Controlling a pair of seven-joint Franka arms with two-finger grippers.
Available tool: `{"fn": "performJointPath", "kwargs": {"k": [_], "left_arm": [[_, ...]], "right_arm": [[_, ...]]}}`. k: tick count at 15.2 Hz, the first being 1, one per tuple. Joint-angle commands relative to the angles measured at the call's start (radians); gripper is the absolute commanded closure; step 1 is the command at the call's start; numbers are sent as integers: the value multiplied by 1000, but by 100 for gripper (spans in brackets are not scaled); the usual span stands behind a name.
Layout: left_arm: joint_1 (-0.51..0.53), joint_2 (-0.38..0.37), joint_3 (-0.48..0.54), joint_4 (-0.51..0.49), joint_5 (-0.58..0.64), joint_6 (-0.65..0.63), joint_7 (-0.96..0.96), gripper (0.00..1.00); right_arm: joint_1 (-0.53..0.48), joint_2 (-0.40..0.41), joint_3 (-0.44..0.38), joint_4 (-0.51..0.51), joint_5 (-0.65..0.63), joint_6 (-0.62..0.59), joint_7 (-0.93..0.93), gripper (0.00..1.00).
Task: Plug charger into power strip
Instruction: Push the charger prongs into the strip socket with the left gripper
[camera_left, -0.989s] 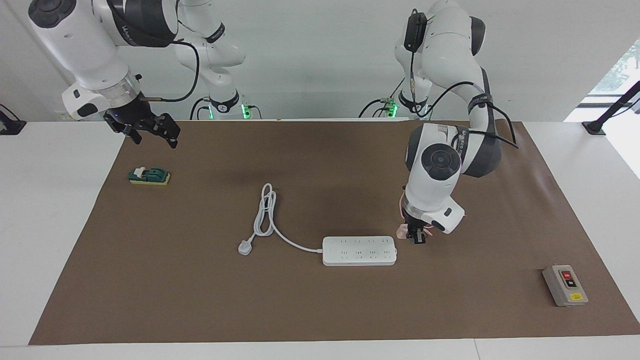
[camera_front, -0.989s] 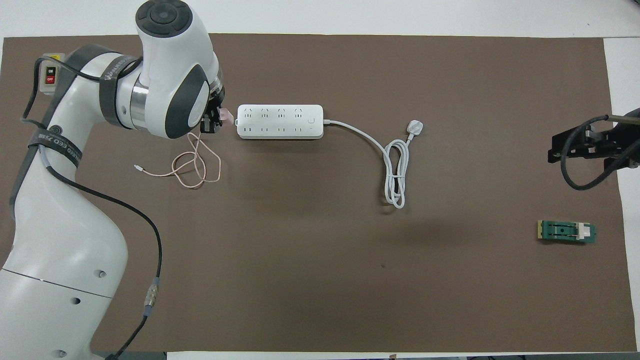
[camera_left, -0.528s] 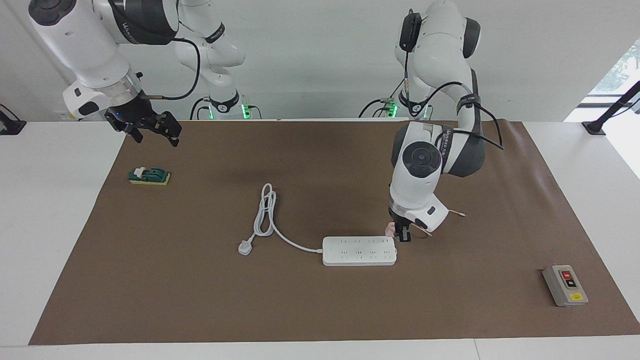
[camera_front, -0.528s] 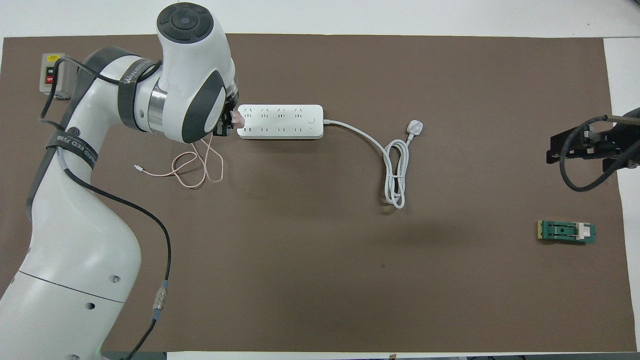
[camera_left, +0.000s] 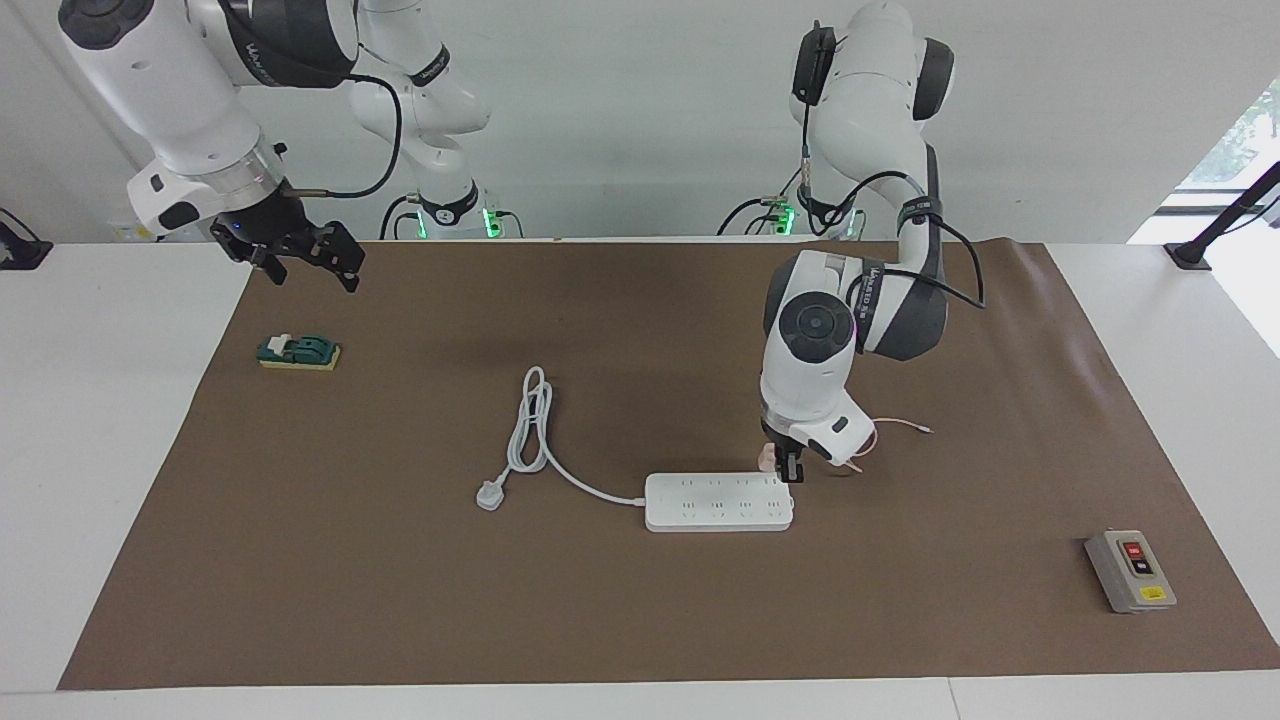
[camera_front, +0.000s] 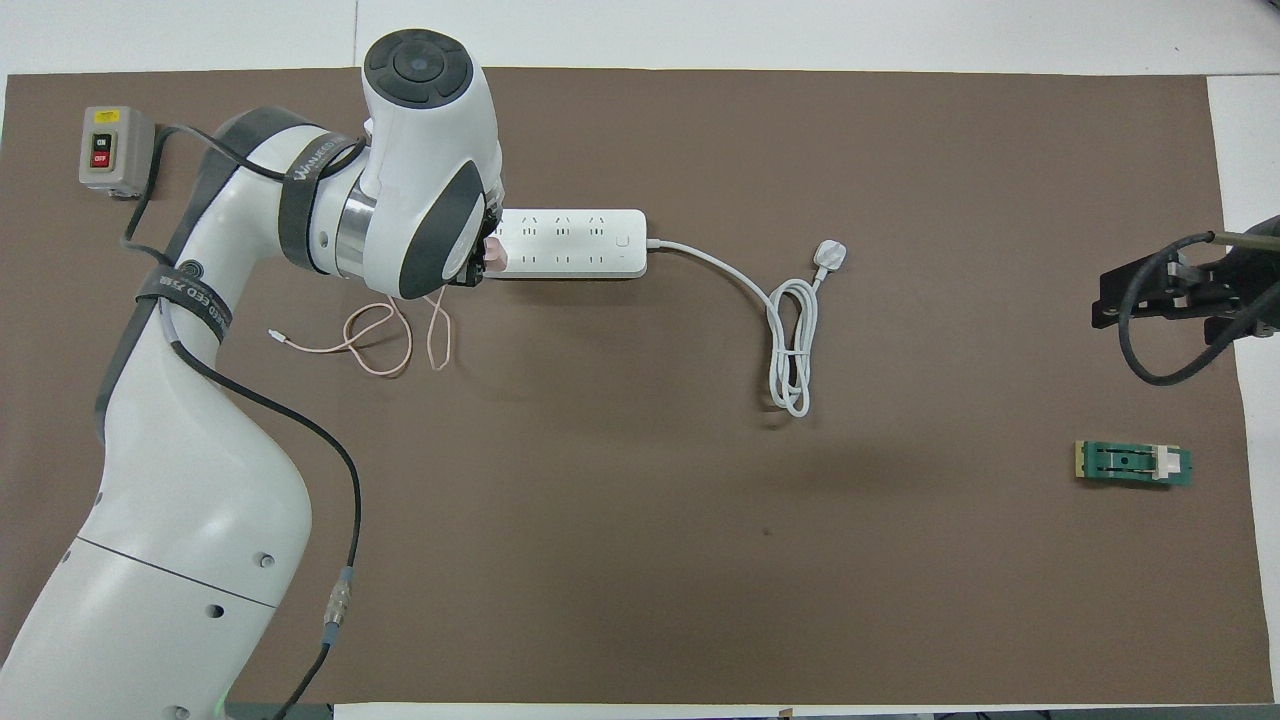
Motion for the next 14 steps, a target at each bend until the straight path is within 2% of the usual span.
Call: {"fn": "performJointPath", "kwargs": {"k": [1, 14], "left_arm": [[-9, -1, 12, -16, 25, 26, -17, 100], [-1, 0, 10, -62, 25, 131, -15, 100]], "right_arm": [[-19, -12, 13, -1, 16, -19, -16, 0], [-19, -12, 13, -1, 18, -19, -16, 0]]}}
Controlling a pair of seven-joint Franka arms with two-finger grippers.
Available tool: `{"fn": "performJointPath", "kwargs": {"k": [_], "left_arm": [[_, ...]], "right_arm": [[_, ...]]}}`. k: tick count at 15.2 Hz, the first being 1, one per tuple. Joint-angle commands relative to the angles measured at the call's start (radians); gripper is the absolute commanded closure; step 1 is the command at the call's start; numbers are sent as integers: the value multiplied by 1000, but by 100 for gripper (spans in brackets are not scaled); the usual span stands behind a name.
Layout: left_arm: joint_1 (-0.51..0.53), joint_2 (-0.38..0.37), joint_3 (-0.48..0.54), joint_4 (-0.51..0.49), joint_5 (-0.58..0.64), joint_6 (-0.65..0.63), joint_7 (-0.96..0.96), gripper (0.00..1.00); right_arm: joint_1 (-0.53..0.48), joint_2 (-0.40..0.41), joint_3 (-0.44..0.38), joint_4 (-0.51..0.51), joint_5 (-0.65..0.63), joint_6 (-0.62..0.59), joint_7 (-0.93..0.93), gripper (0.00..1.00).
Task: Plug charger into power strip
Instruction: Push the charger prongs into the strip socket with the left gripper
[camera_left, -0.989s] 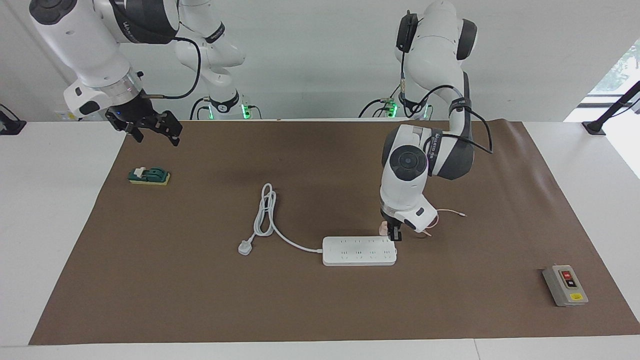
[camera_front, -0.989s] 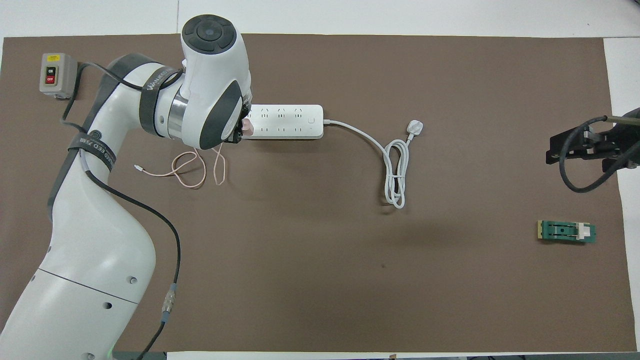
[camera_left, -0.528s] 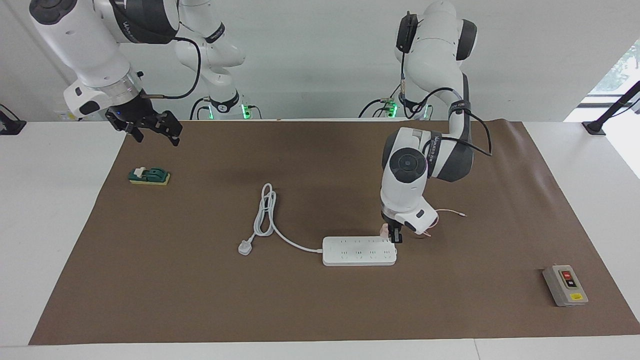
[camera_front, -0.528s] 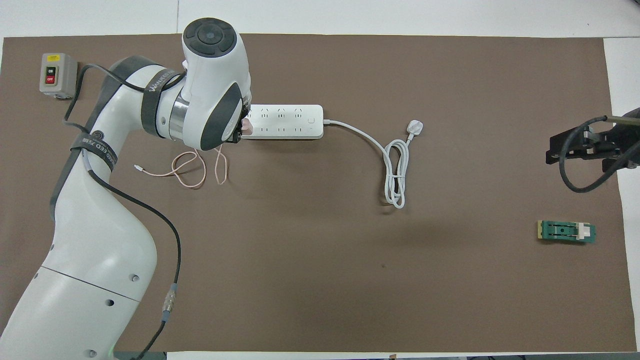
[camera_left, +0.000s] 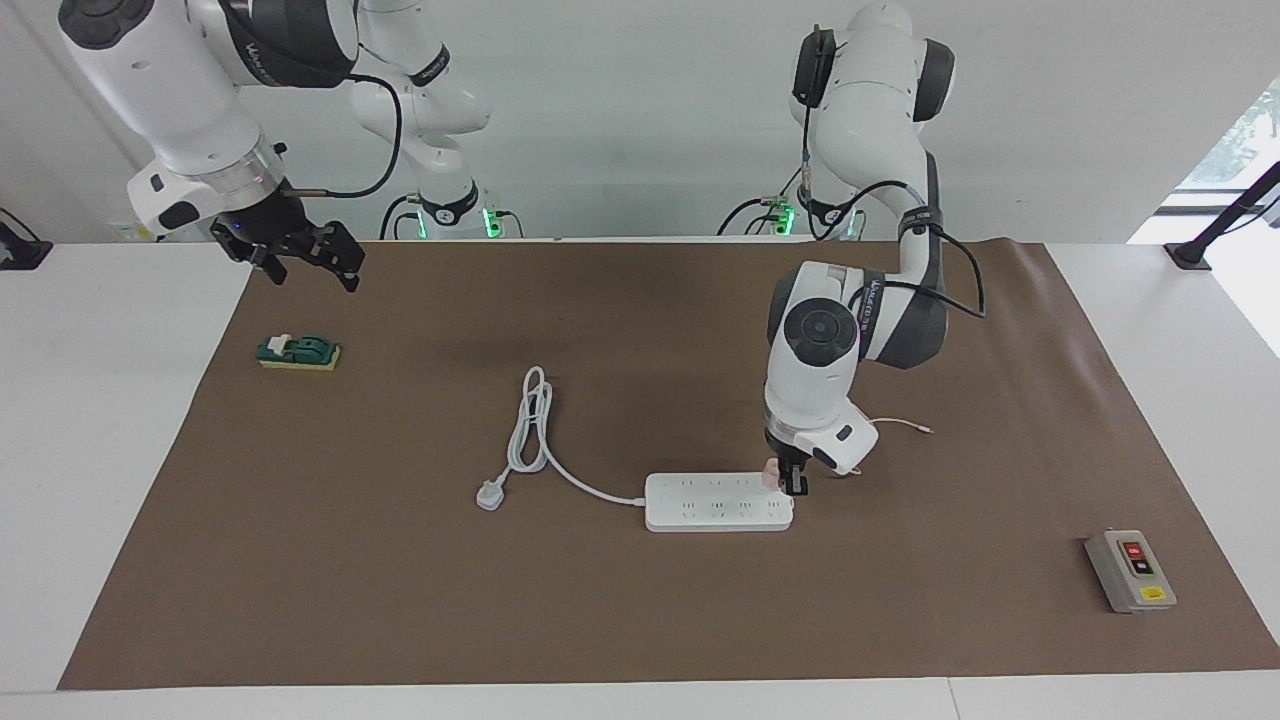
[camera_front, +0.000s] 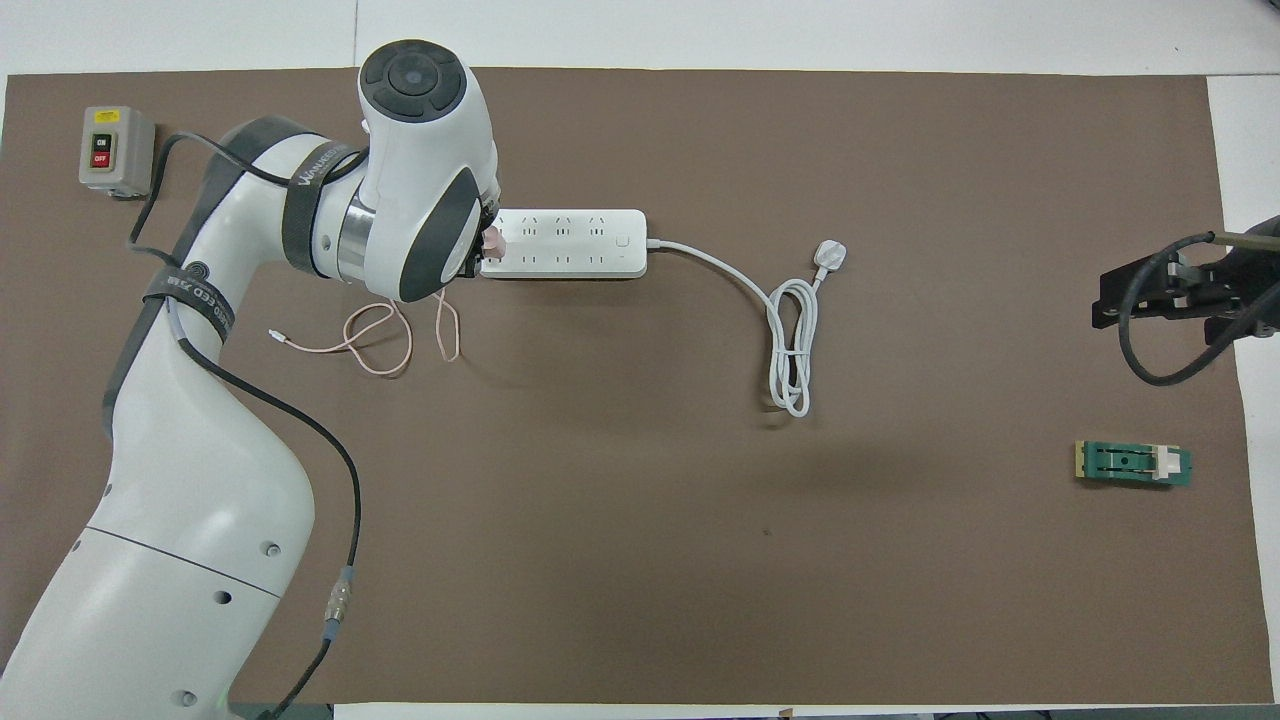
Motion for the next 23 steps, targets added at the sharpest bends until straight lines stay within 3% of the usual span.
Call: {"fn": "performJointPath", "kwargs": {"k": [1, 11, 23], "left_arm": [[-5, -7, 0, -28, 21, 28, -15, 100], [-12, -15, 0, -57, 21, 38, -17, 100], [-34, -57, 1, -189, 23, 154, -17, 100]], "right_arm": [[-19, -13, 13, -1, 16, -19, -16, 0], [-19, -12, 13, -1, 16, -19, -16, 0], [-19, -13, 13, -1, 16, -19, -16, 0]]}}
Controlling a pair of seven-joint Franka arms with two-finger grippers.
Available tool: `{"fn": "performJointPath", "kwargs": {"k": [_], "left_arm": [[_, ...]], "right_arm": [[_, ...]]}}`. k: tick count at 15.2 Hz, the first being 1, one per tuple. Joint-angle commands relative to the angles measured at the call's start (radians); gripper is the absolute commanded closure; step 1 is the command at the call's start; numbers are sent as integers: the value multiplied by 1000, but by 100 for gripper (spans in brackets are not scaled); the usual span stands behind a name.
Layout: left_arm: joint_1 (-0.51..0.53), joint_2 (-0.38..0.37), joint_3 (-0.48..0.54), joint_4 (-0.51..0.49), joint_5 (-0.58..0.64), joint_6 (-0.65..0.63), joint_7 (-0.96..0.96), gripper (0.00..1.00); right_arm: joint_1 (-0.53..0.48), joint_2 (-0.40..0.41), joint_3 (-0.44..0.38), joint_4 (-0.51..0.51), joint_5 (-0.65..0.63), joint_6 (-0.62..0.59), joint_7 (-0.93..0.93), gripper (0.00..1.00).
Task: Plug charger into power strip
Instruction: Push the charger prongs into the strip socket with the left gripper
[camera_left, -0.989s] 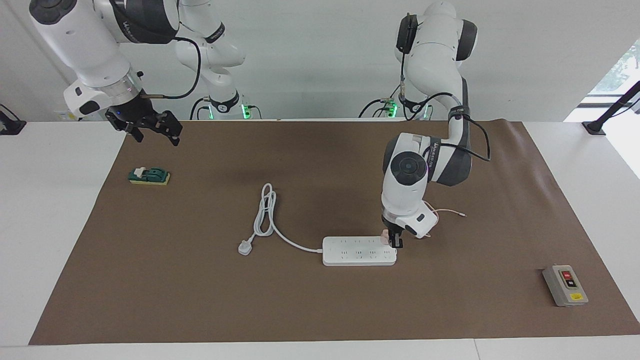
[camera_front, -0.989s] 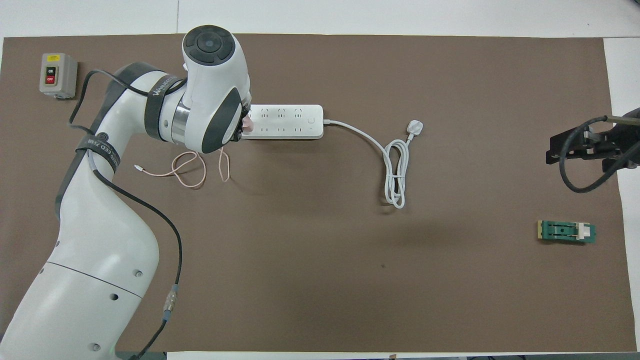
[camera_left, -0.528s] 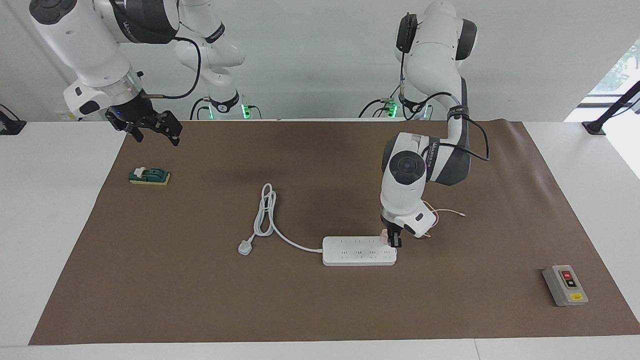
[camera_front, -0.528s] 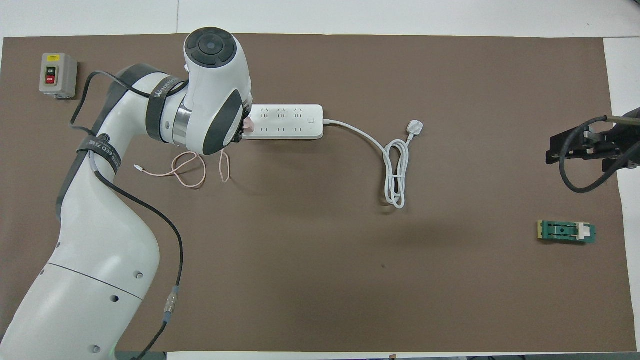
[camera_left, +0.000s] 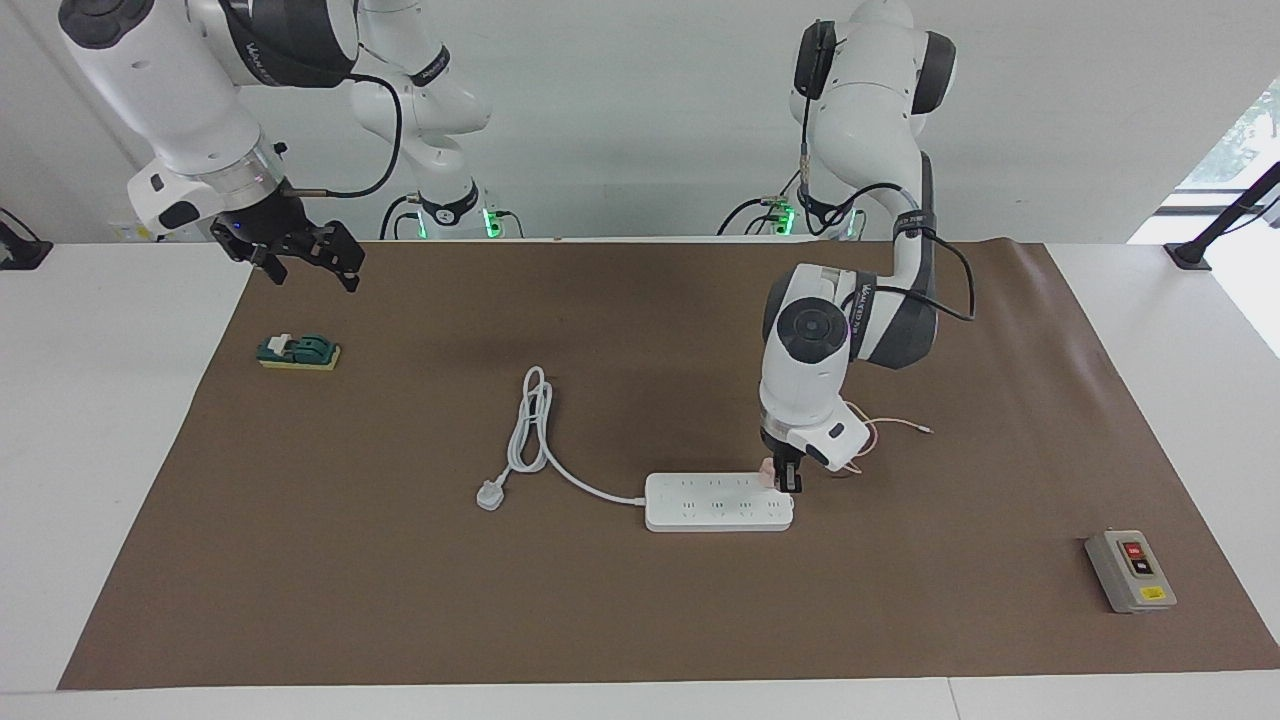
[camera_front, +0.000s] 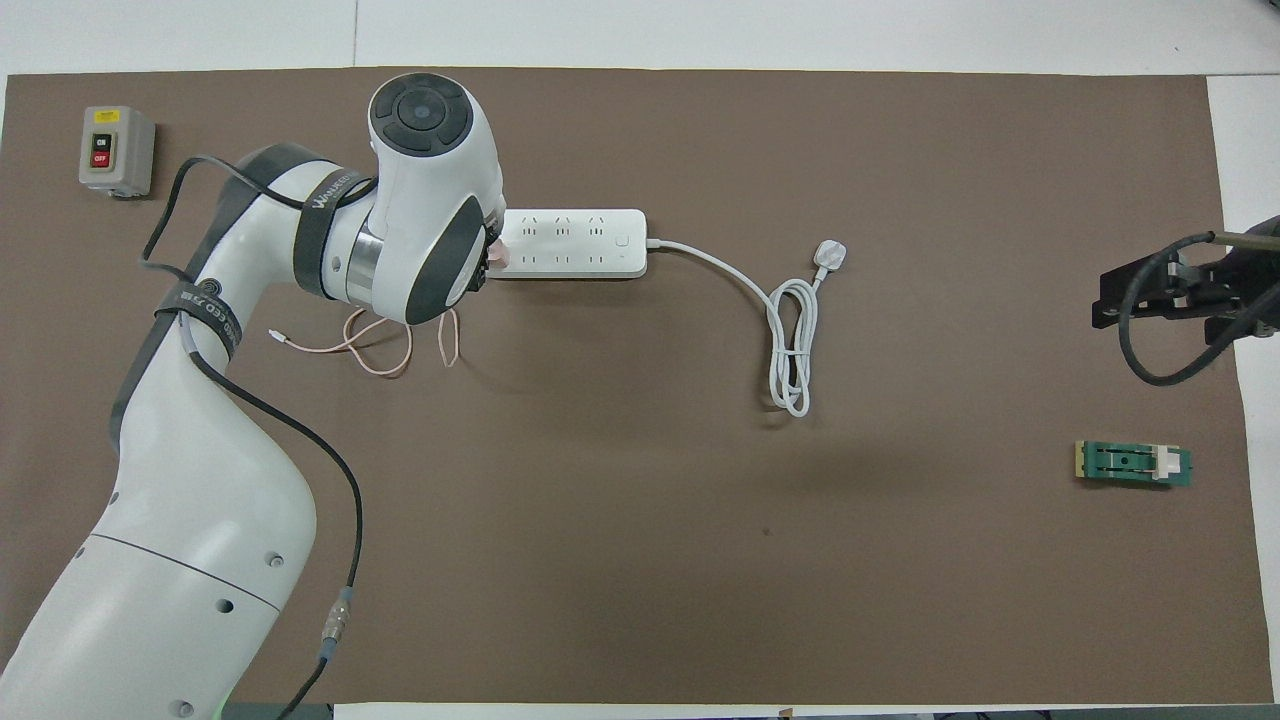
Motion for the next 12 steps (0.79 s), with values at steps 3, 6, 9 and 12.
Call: {"fn": "performJointPath", "kwargs": {"k": [3, 6, 9, 12], "left_arm": [[-46, 45, 11, -57, 7, 44, -30, 100], [-51, 47, 18, -55, 7, 44, -31, 100], [-45, 46, 18, -46, 5, 31, -26, 100], [-17, 41, 19, -5, 2, 27, -14, 53]], "right_arm": [[-19, -11, 13, -1, 16, -19, -16, 0], [-19, -13, 13, -1, 16, -19, -16, 0], [-19, -17, 13, -1, 16, -19, -16, 0], [-19, -19, 13, -1, 16, -19, -16, 0]]}}
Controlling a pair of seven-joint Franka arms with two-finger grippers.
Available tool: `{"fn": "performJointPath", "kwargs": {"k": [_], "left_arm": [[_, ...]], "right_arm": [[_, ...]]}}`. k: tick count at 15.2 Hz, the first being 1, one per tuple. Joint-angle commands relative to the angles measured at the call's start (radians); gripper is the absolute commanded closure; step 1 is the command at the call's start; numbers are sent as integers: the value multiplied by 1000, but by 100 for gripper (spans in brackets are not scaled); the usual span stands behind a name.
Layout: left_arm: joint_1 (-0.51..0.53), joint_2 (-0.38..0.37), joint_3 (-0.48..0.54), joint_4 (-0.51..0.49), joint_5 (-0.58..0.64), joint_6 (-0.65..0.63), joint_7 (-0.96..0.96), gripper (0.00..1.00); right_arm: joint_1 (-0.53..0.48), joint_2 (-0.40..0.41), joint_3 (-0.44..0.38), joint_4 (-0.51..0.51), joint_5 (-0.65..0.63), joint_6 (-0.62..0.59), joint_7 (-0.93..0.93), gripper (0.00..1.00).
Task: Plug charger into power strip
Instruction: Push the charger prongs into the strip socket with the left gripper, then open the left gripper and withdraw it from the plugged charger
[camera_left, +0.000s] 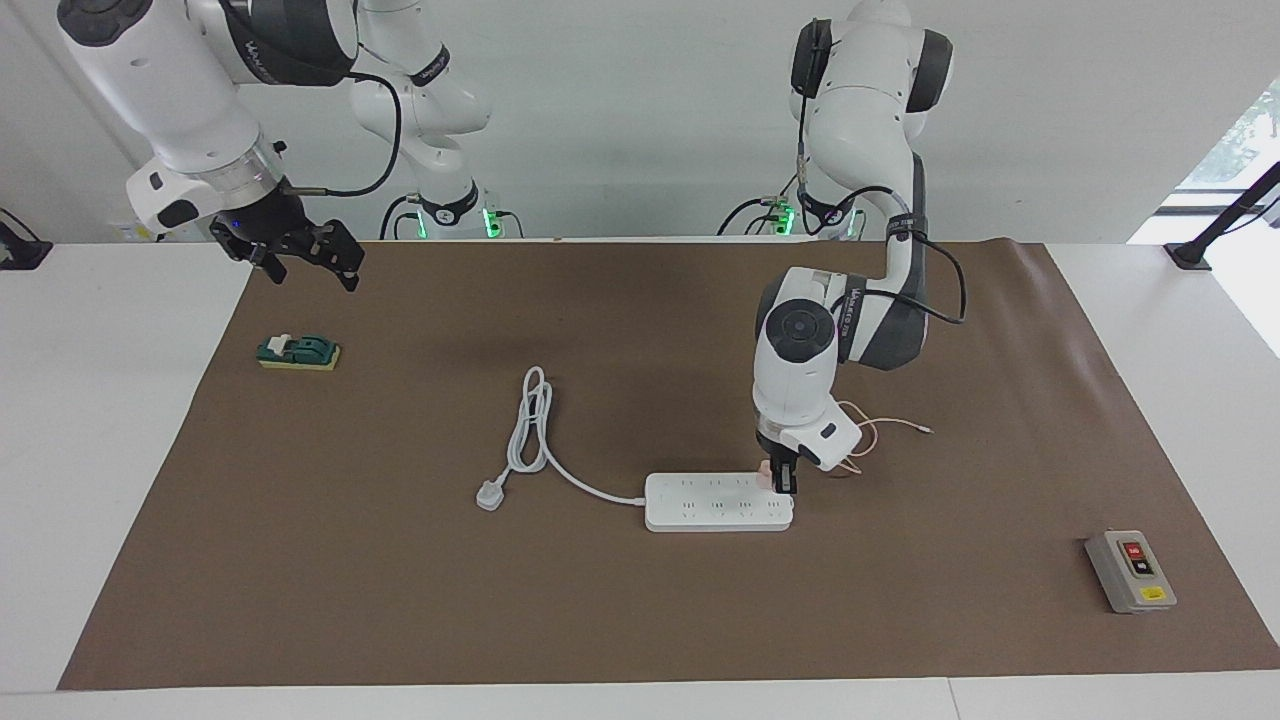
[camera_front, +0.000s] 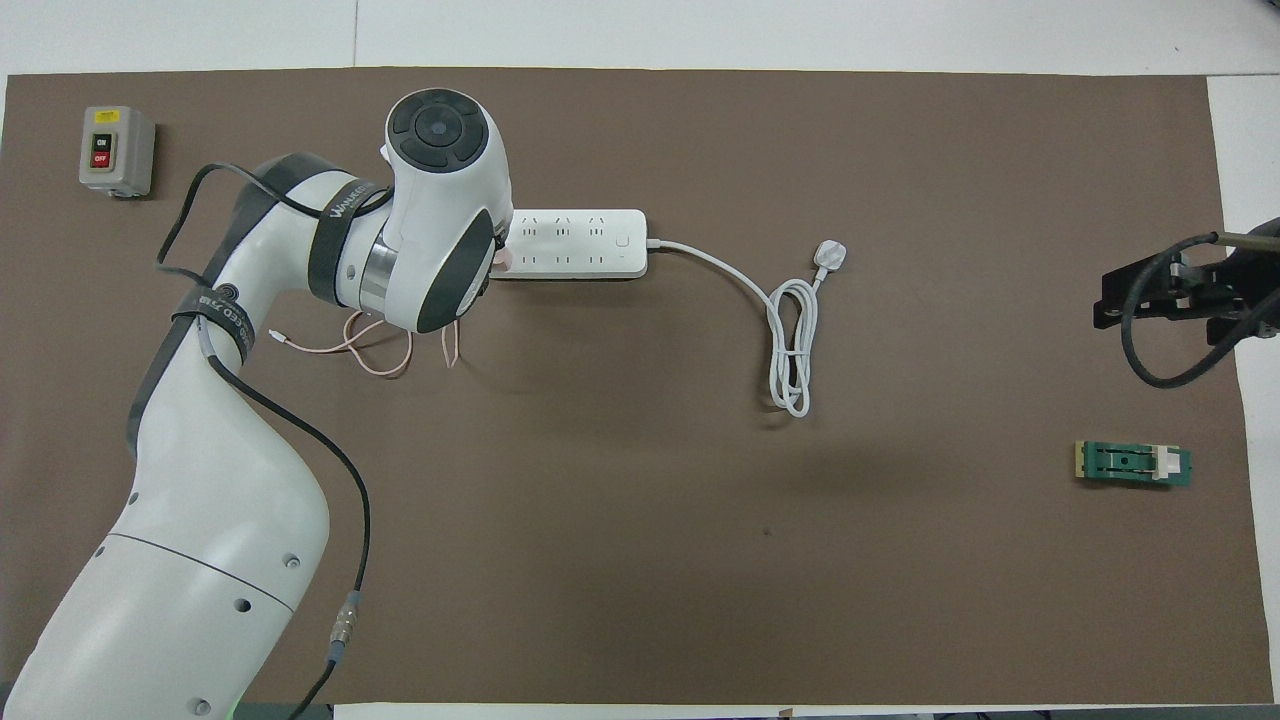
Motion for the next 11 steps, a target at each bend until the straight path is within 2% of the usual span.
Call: {"fn": "performJointPath", "kwargs": {"k": [1, 2, 3, 4, 8, 11], "left_arm": [[19, 19, 1, 20, -8, -4, -1, 48], [38, 0, 0, 28, -11, -21, 17, 37], [45, -21, 0, 36, -14, -47, 38, 7], [45, -44, 0, 39, -18, -64, 46, 0], [82, -138, -2, 39, -47, -102, 83, 0], [116, -208, -2, 37, -58, -163, 190, 0]], "right_arm": [[-19, -14, 13, -1, 16, -19, -16, 0], [-19, -14, 13, -1, 16, -19, -16, 0], [-20, -14, 13, -1, 16, -19, -16, 0], [-19, -14, 13, -1, 16, -19, -16, 0], [-19, -14, 13, -1, 16, -19, -16, 0], [-19, -14, 13, -1, 16, -19, -16, 0]]}}
